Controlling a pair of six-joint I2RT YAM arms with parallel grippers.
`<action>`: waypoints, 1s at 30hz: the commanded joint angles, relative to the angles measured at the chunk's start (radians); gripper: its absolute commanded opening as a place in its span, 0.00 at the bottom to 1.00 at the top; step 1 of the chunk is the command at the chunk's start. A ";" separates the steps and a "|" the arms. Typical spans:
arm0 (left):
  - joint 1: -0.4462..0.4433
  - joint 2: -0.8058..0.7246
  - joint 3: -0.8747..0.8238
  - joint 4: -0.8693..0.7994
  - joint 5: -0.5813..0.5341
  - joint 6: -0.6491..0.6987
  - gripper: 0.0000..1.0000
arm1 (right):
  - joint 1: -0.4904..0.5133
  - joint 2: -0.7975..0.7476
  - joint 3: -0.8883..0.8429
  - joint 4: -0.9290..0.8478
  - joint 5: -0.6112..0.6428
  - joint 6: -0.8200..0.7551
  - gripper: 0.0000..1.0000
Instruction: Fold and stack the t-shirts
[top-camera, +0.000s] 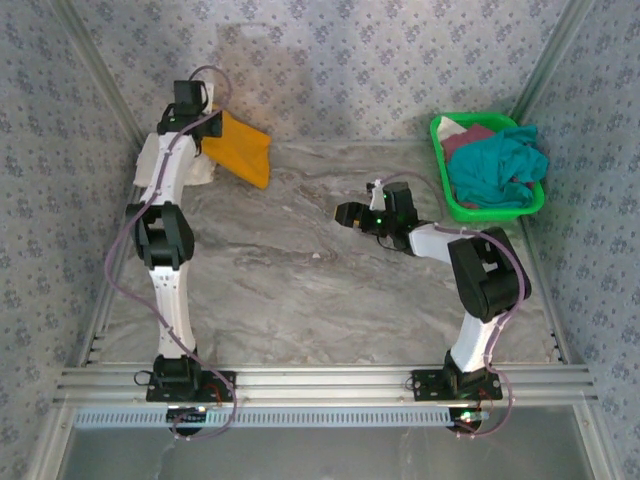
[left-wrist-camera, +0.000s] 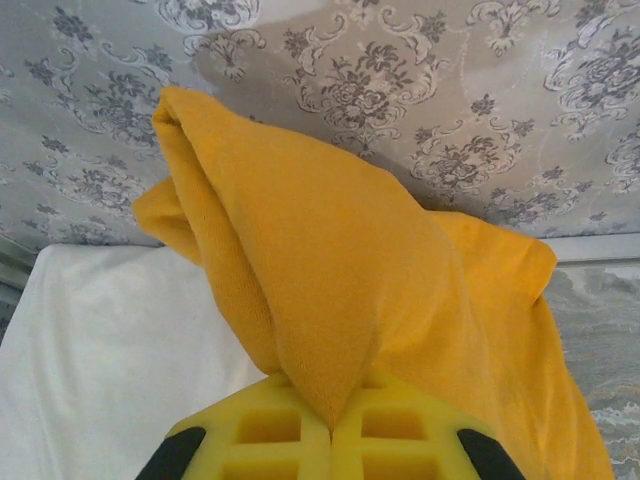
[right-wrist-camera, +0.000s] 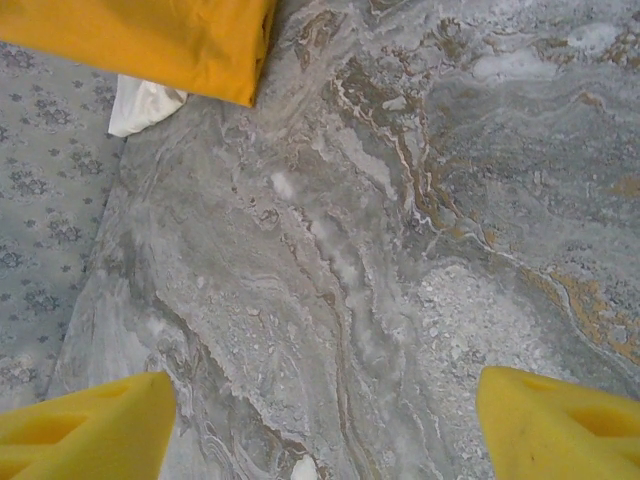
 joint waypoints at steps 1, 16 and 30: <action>0.025 0.027 0.124 -0.064 0.075 0.037 0.00 | -0.003 0.008 0.026 -0.010 -0.015 0.020 0.81; 0.142 0.102 0.356 -0.091 0.214 0.033 0.00 | 0.001 0.039 0.039 0.003 -0.032 0.061 0.80; 0.282 0.231 0.369 -0.016 0.165 0.025 0.00 | 0.003 0.016 0.047 -0.017 -0.035 0.065 0.80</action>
